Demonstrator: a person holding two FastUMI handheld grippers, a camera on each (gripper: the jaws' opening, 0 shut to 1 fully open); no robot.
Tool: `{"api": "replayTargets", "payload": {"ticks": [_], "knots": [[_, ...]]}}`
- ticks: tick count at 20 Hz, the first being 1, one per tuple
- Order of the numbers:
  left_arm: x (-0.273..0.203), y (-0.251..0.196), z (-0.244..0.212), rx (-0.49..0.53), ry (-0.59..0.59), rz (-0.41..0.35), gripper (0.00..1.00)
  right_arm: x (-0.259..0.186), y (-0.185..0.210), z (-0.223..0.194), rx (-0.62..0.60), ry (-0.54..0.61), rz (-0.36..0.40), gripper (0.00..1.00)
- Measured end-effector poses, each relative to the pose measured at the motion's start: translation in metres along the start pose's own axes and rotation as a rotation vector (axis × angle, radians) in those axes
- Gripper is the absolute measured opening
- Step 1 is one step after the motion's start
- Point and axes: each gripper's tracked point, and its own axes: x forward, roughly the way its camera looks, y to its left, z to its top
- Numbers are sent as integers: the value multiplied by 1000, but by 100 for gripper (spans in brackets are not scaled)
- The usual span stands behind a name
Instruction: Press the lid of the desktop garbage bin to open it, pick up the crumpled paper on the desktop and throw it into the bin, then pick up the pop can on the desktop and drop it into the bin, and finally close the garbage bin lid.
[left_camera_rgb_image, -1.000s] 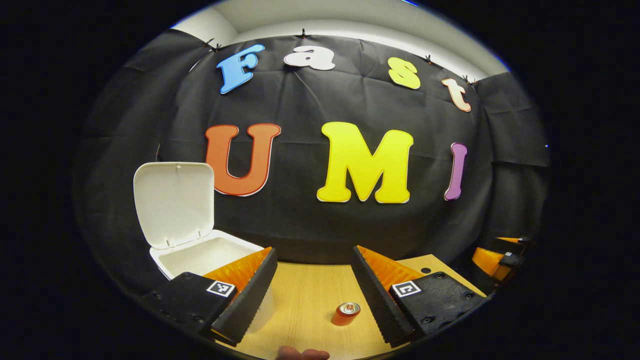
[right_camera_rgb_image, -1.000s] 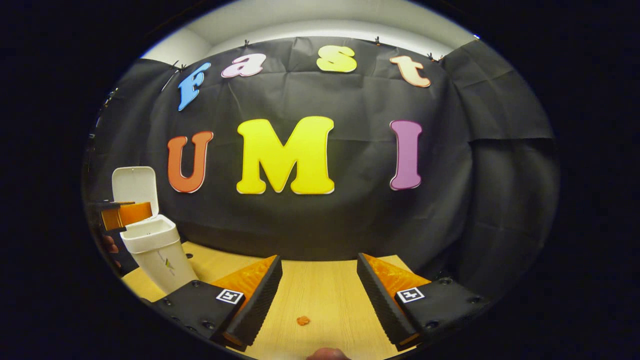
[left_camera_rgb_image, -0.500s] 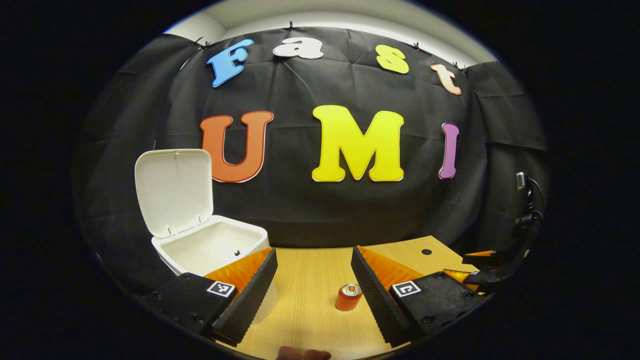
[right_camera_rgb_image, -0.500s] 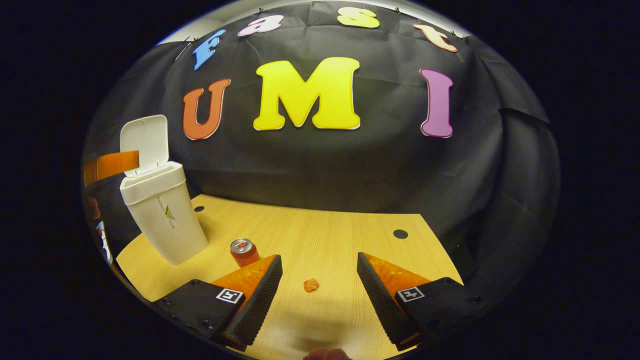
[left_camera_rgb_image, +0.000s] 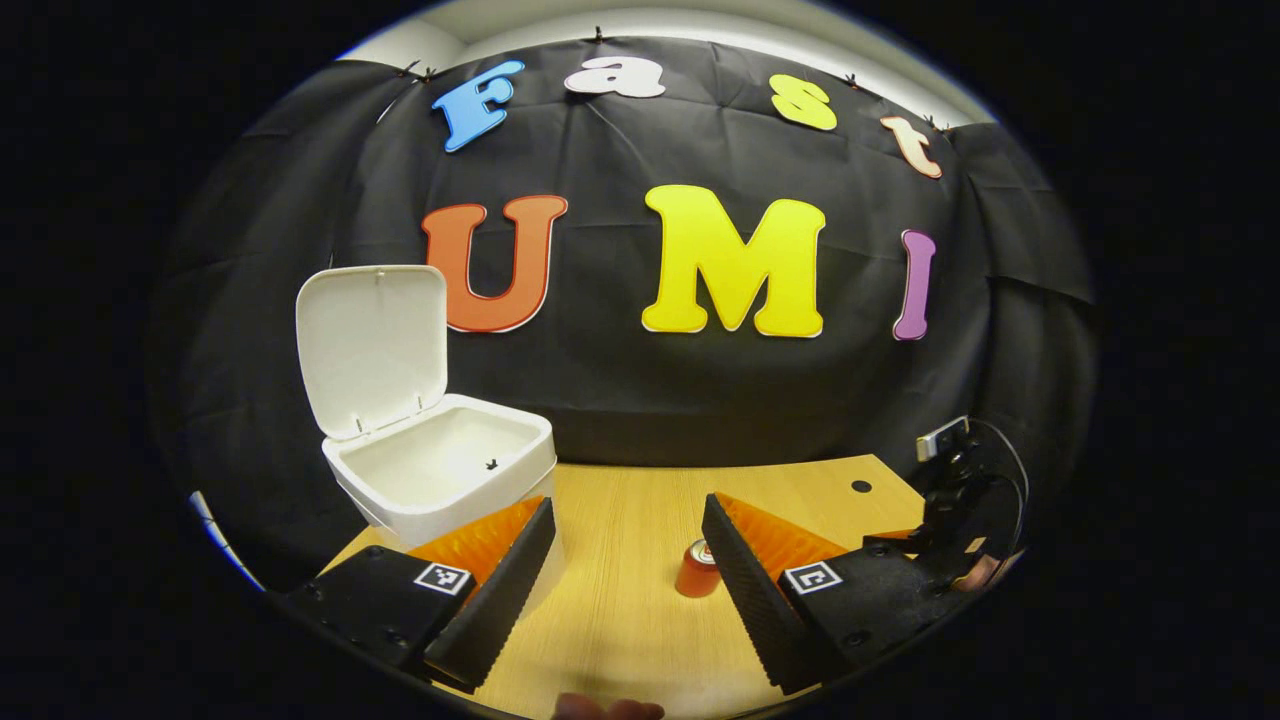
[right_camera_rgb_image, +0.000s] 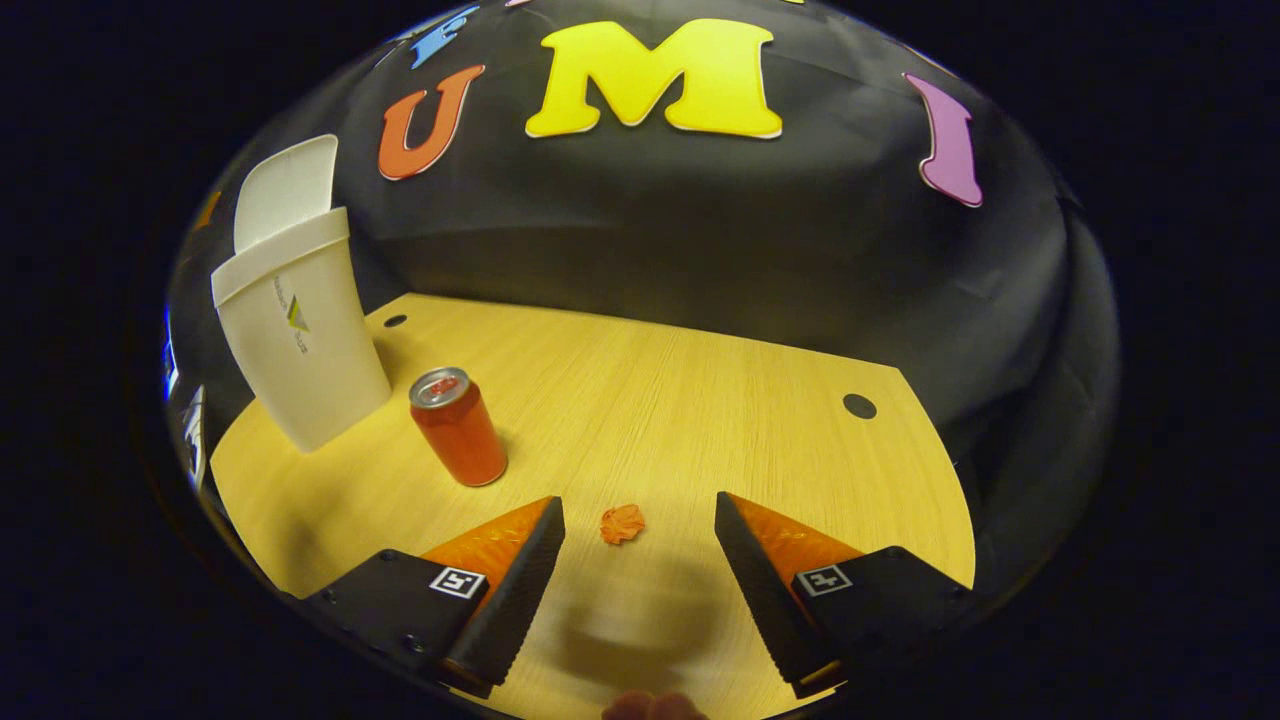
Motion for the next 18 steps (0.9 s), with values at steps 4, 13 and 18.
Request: {"api": "replayTargets", "payload": {"ticks": [4, 13, 18], "knots": [[-5, 12, -8, -5, 31, 51, 98, 42, 9, -24, -18, 96, 35, 97], [-14, 39, -17, -18, 55, 144, 98, 72, 19, -49, 11, 197, 73, 97], [-12, 41, -22, -32, 64, 152, 99, 80, 13, -51, 69, 207, 34, 83]]}}
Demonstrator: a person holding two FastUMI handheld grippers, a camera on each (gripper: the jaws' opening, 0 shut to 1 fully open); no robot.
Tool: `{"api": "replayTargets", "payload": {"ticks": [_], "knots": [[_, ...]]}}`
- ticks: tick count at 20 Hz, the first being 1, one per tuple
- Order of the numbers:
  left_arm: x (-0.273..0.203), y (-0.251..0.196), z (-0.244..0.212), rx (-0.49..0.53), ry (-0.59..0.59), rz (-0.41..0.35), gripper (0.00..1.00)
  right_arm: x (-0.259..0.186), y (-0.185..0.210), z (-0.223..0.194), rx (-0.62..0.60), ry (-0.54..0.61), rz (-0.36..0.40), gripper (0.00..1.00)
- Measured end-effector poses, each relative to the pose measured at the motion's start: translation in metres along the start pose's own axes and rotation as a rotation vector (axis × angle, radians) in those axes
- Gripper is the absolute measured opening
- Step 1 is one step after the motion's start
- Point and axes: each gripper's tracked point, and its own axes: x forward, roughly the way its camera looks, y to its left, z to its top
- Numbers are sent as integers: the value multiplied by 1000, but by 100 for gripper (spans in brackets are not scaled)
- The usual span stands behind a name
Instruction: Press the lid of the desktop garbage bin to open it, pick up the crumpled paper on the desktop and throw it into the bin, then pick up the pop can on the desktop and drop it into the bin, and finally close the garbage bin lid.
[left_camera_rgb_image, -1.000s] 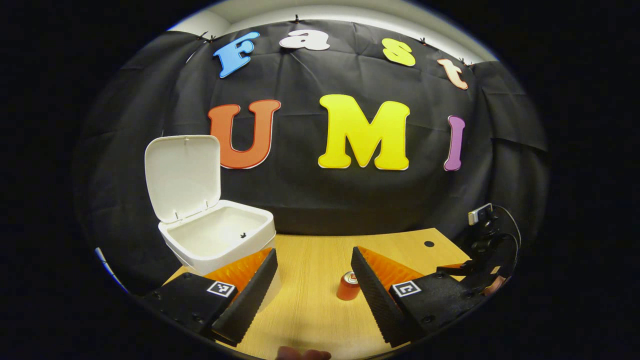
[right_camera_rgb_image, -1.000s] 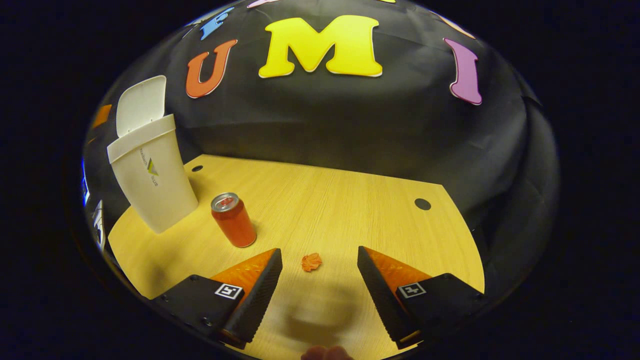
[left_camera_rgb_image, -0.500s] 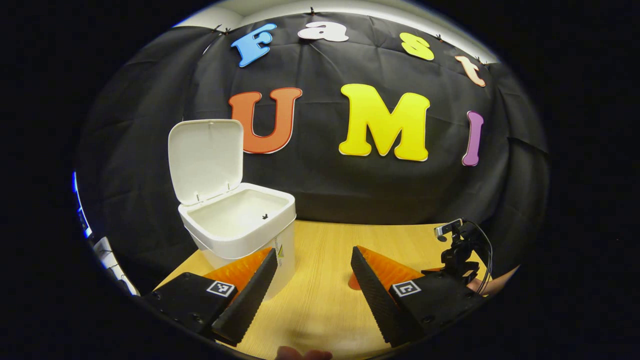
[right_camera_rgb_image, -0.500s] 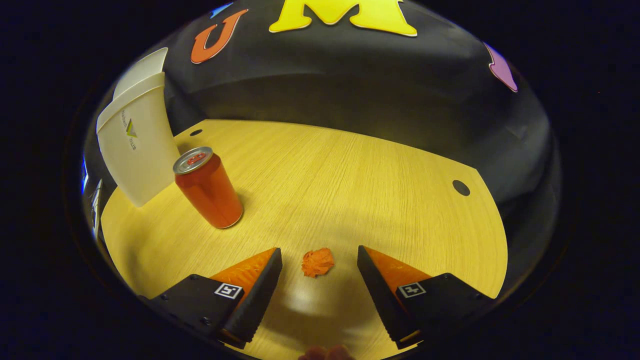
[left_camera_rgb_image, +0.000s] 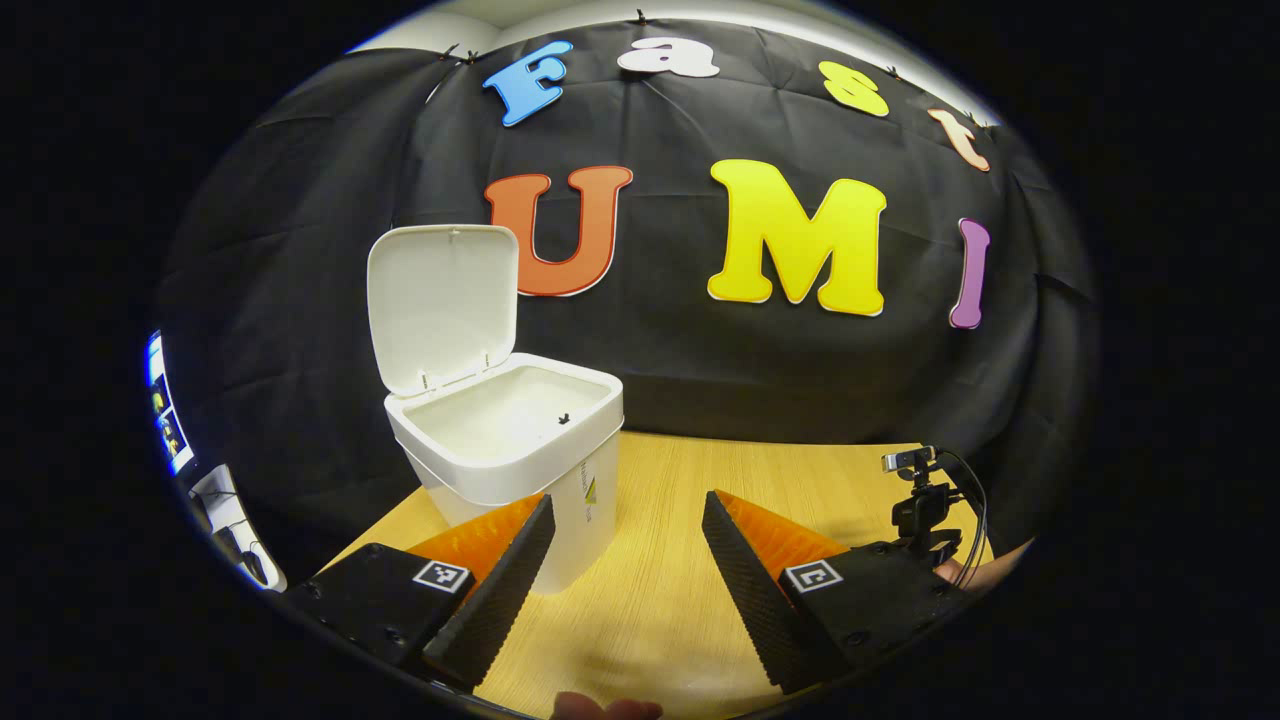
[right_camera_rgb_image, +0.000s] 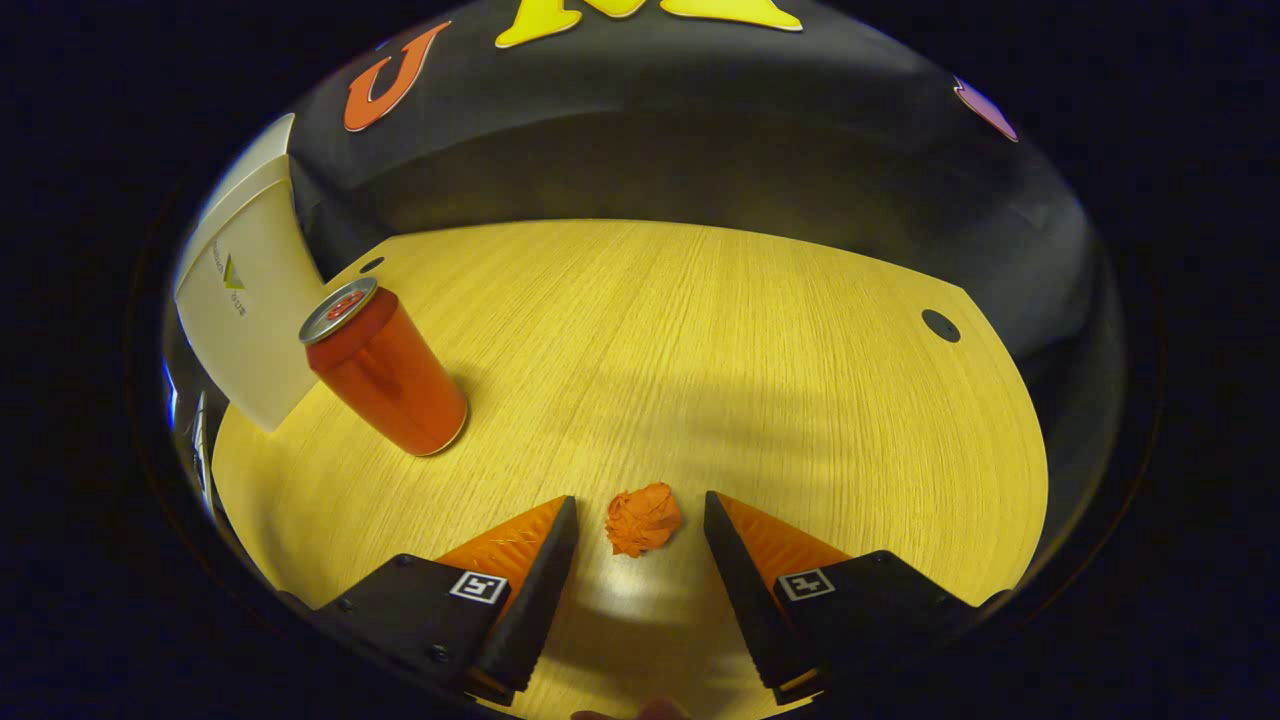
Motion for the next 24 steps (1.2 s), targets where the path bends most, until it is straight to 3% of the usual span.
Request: {"api": "replayTargets", "payload": {"ticks": [2, 7, 8, 9, 11, 12, 18, 24], "knots": [[-1, 2, 1, 1, -9, 0, 98, 1, -1, 0, -14, -3, -2, 74], [-4, 4, 4, 6, -15, -2, 98, 2, 0, -1, -7, 2, -10, 72], [-4, 5, 4, 10, -19, -4, 98, 0, 1, 0, -11, -2, -14, 54], [-5, 5, 4, 16, -18, -5, 98, 0, 1, 0, -15, -9, -16, 46], [-8, 7, 3, 16, -18, -10, 98, 0, 3, 0, -9, -11, -13, 43], [-8, 8, 2, 17, -15, -11, 98, 1, 2, 1, -12, -11, -22, 20], [-18, 21, 4, 21, -38, -13, 98, -11, 7, 3, -16, 2, -31, 20], [-20, 27, 2, 5, -55, -41, 98, -67, 24, 39, -17, -103, -28, 20]]}}
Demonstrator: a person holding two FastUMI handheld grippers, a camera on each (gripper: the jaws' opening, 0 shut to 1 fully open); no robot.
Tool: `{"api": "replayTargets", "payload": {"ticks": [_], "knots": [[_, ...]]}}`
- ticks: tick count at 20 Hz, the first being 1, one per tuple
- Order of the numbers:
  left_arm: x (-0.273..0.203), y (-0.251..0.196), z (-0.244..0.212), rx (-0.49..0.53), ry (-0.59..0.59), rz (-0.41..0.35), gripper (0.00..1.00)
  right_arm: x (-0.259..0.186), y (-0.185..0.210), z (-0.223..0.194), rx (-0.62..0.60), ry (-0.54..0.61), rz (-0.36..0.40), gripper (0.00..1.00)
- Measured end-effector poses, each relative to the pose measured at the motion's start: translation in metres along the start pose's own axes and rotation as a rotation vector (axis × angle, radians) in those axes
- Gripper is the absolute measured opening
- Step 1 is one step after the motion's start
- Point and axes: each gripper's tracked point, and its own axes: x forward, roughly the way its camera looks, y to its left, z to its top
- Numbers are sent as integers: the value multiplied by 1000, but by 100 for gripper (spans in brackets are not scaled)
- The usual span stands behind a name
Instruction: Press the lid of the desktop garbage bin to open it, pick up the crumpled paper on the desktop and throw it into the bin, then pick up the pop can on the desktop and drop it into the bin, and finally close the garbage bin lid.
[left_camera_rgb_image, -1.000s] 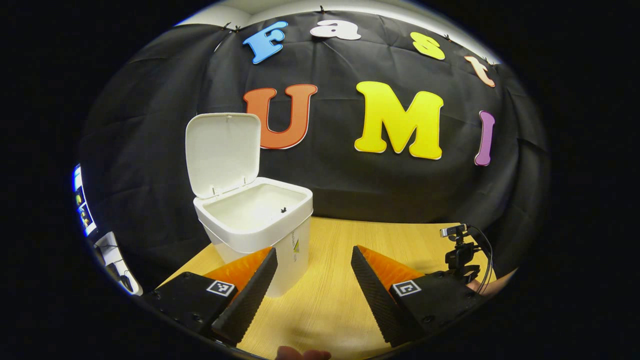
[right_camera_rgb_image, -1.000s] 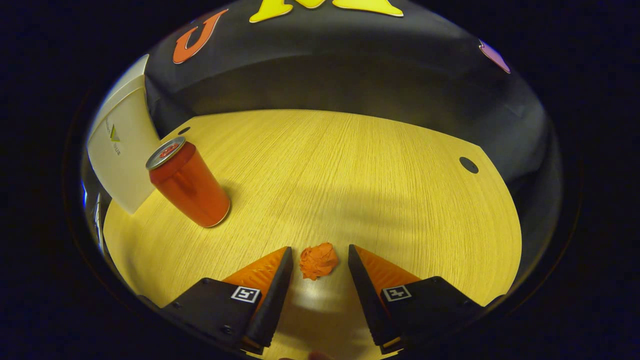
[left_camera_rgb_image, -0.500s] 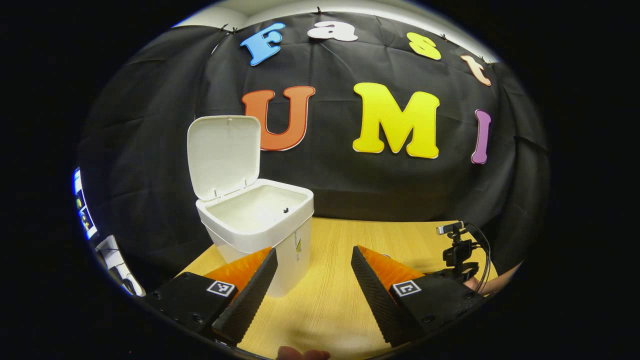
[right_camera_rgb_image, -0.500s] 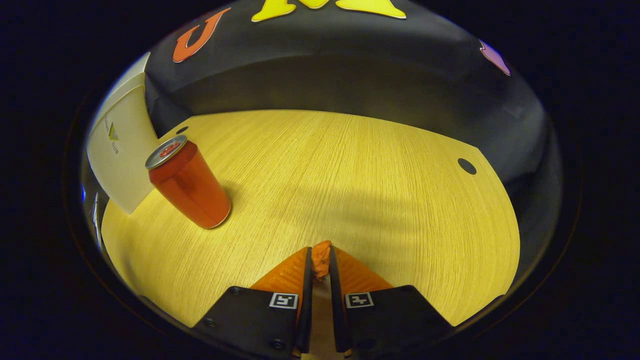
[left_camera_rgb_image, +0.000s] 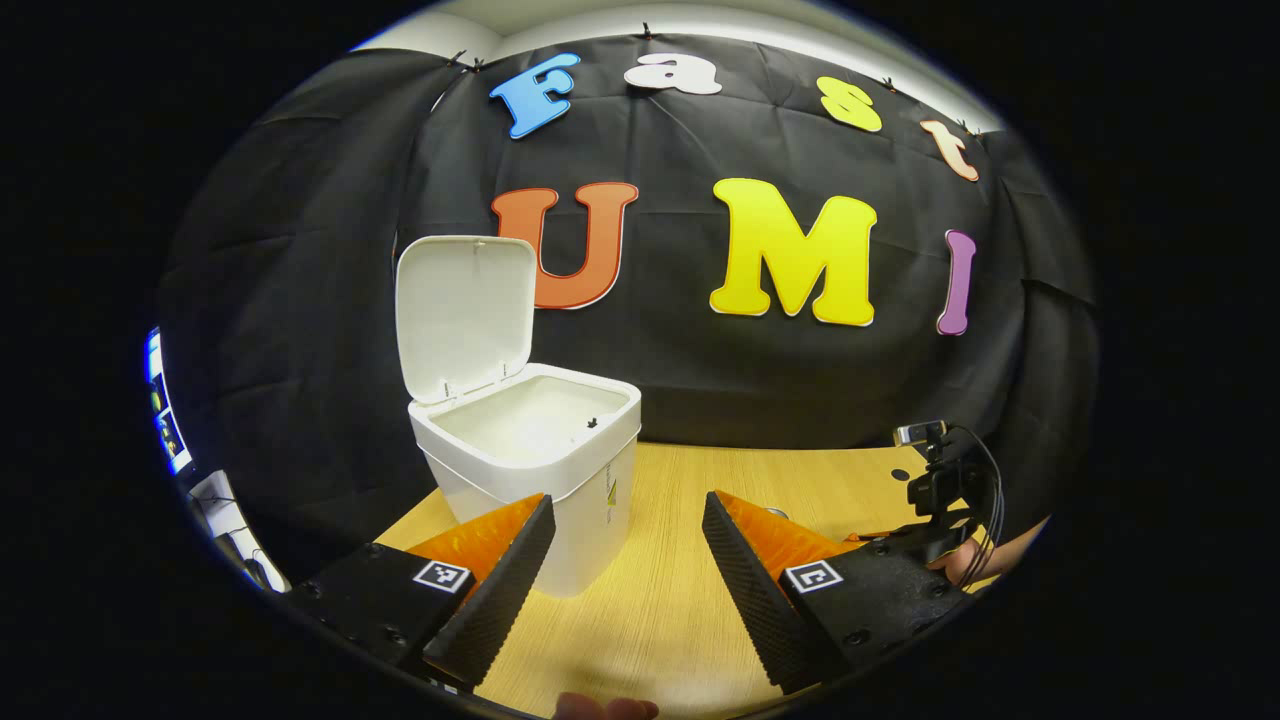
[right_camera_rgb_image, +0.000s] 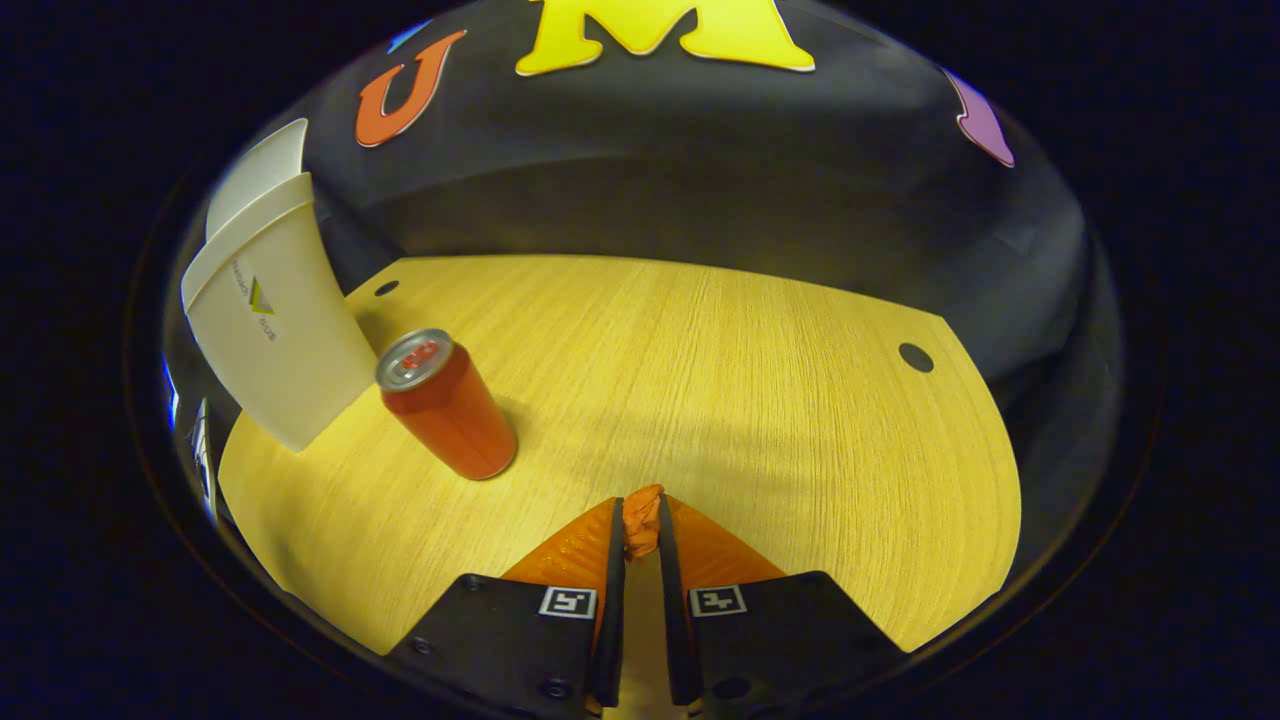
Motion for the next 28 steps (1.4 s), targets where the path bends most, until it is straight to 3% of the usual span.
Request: {"api": "replayTargets", "payload": {"ticks": [1, 7, 11, 17, 23, 28], "knots": [[1, 0, 0, -6, -4, -8, 98, -9, 11, 7, 7, -14, 20, 6], [8, 12, -5, -38, -17, -33, 98, -73, 61, 73, 18, -135, 100, 4], [5, 35, -7, -39, -32, -11, 98, -115, 99, 120, -17, -226, 157, 6], [-7, 66, -13, -60, -34, 33, 98, -165, 186, 203, -88, -402, 290, 5], [-14, 81, -12, -65, -45, 56, 98, -169, 293, 246, -203, -462, 444, 5], [-36, 118, -24, -82, -52, 110, 98, -138, 369, 246, -268, -414, 498, 5]]}}
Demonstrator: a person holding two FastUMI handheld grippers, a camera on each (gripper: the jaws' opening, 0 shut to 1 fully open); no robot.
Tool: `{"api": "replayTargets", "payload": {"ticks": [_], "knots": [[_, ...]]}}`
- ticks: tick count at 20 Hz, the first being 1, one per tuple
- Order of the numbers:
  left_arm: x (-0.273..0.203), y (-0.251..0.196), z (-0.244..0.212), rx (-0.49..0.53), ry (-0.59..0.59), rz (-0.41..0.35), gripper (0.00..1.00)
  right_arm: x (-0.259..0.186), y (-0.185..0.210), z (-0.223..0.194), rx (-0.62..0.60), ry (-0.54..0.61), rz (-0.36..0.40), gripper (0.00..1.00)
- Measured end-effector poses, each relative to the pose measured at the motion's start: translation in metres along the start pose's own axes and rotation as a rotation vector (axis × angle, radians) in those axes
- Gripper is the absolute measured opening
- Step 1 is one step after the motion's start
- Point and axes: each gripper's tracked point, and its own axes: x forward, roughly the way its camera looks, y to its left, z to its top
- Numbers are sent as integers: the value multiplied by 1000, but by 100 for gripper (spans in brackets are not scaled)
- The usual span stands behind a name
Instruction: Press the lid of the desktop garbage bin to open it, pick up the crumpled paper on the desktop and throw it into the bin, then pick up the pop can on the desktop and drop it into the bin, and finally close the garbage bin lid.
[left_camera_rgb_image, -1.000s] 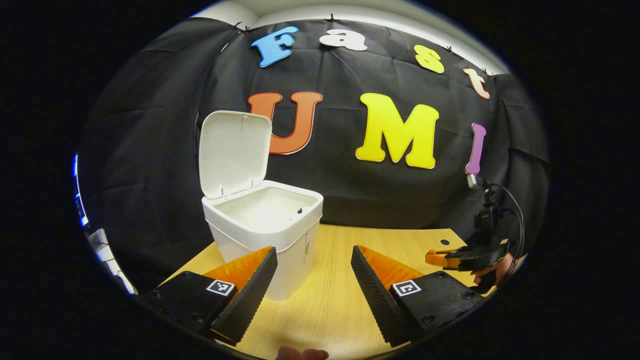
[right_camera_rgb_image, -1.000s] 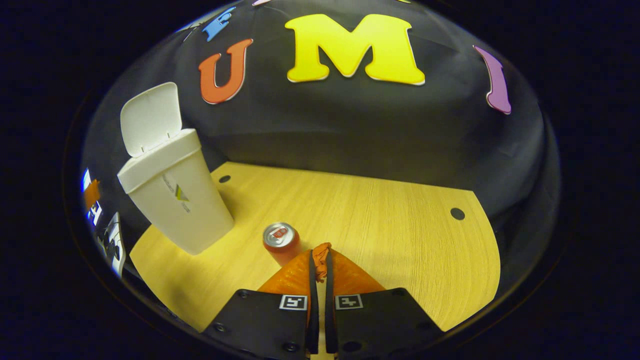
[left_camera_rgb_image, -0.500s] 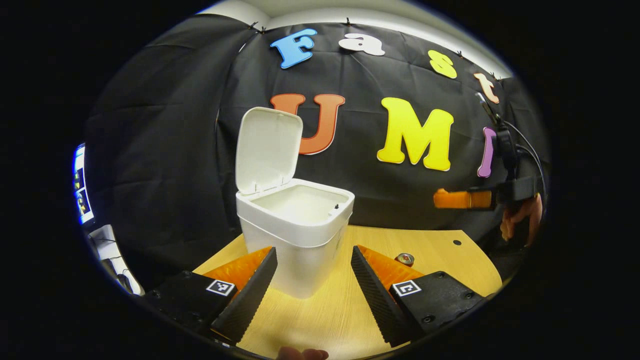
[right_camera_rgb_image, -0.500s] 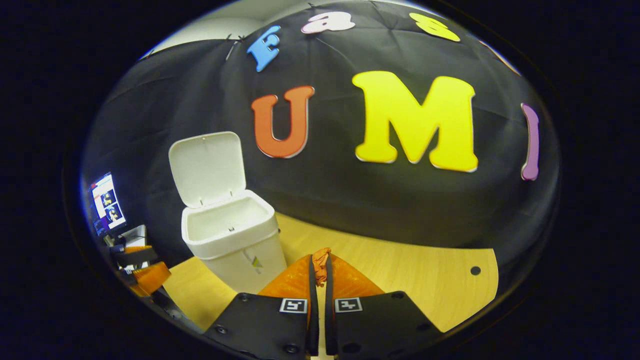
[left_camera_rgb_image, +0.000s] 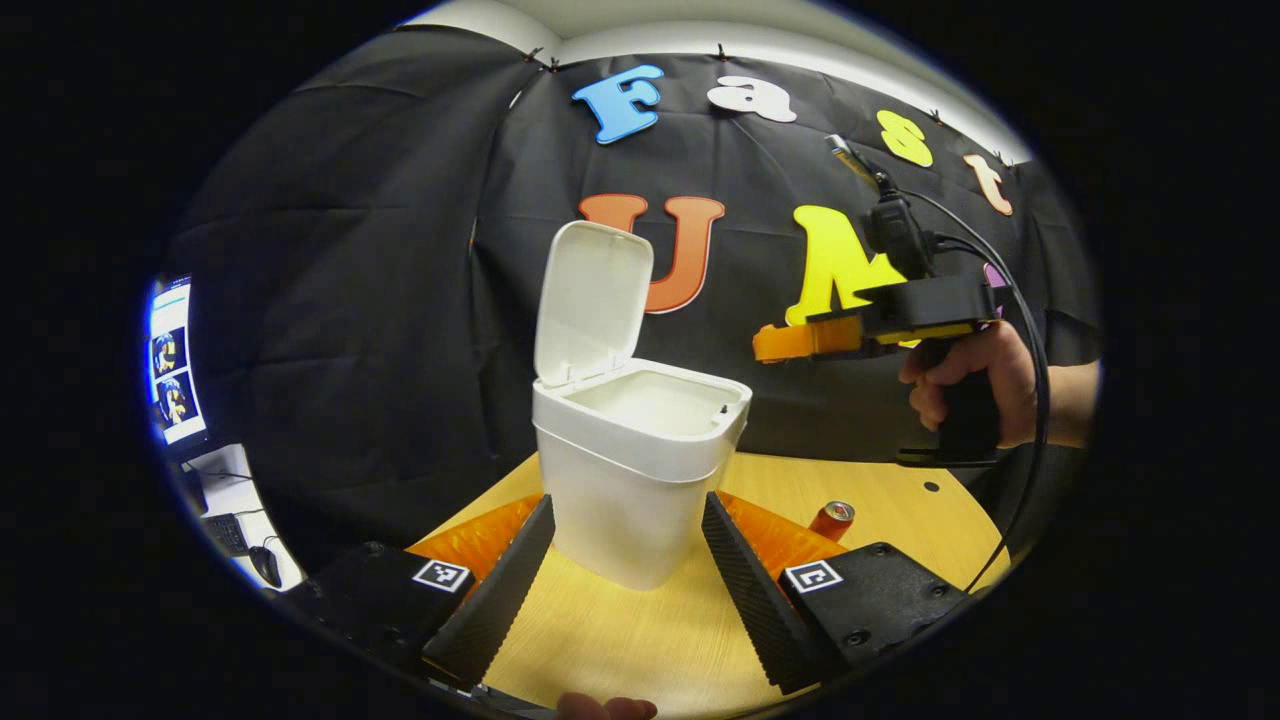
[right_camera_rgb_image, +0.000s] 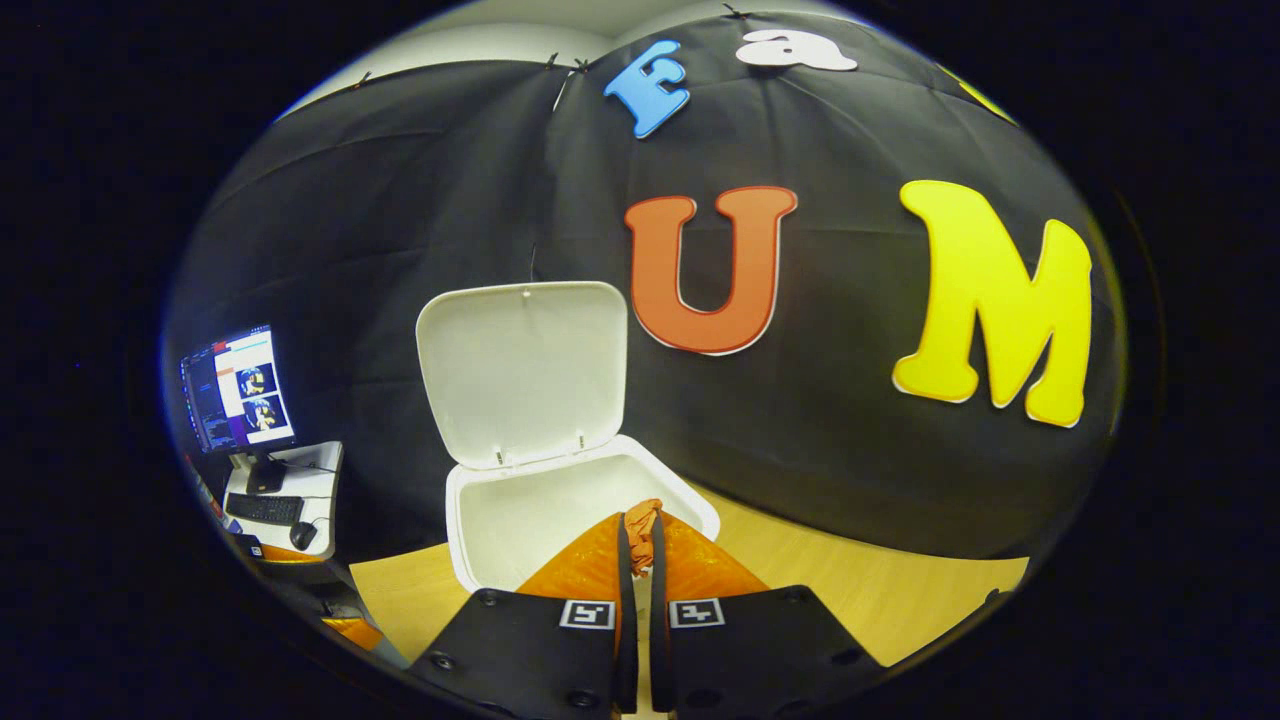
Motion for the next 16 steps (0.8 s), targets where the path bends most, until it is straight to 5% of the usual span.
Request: {"api": "replayTargets", "payload": {"ticks": [5, 11, 14, 16], "knots": [[-2, 25, -1, -29, 11, 60, 98, 41, 33, -13, -56, 56, 49, 7], [-4, 19, -1, -43, -4, 17, 98, 54, 35, -25, -80, 95, 51, 25], [2, 11, 3, -11, -16, -24, 98, 53, 32, -30, -77, 114, 57, 62], [7, 5, 4, 5, -16, -45, 98, 46, 29, -27, -49, 111, 53, 63]]}}
